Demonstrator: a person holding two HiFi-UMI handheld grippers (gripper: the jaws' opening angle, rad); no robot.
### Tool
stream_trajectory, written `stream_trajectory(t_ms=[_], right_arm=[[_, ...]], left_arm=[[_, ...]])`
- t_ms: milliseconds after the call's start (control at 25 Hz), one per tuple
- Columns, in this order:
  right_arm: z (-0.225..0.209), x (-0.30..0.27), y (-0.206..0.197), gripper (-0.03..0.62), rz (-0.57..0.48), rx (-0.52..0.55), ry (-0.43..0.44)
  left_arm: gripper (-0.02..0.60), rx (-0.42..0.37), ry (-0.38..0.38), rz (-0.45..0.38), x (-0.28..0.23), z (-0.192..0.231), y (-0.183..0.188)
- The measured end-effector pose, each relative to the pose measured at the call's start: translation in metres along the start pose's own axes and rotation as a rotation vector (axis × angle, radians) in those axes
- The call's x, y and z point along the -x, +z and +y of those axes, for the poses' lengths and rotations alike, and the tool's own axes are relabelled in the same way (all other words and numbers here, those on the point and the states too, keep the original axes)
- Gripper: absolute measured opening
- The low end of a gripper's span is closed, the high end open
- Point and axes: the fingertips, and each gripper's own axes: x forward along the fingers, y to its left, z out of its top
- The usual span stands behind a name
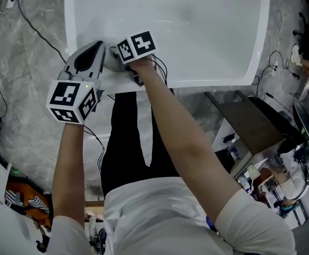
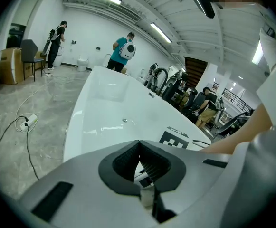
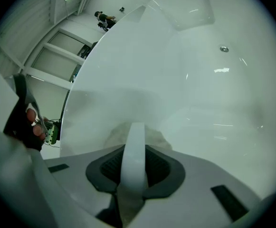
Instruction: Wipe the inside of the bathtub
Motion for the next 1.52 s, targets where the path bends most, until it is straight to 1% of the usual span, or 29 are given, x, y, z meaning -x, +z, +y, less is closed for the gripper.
stream_trajectory(t_ms=[200, 480, 920, 1240, 1520], right_arm=[[-0.016, -0.002, -0.001, 0.094, 0.012, -0.014, -0.035], [-0.027, 0.001, -0.001, 0.094, 0.012, -0.031, -0.048], [-0.071, 0.029, -0.009, 0.094, 0.026, -0.058, -0.083], [-0.101, 0.052, -0.016, 0.094, 0.044, -0.064, -0.109], [-0.129, 0.073, -0.023, 0.094, 0.053, -0.084, -0.121]], left_arm=[[0.005, -0.015, -0.012, 0.004, -0.009, -0.010, 0.004], [0.005, -0.011, -0.016, 0.008, -0.019, -0.019, 0.002], [0.005, -0.013, -0.036, 0.036, -0.045, -0.034, -0.001], [0.005, -0.005, -0.055, 0.089, -0.072, -0.047, -0.007], [0.005, -0.025, -0.079, 0.128, -0.100, -0.066, -0.009]])
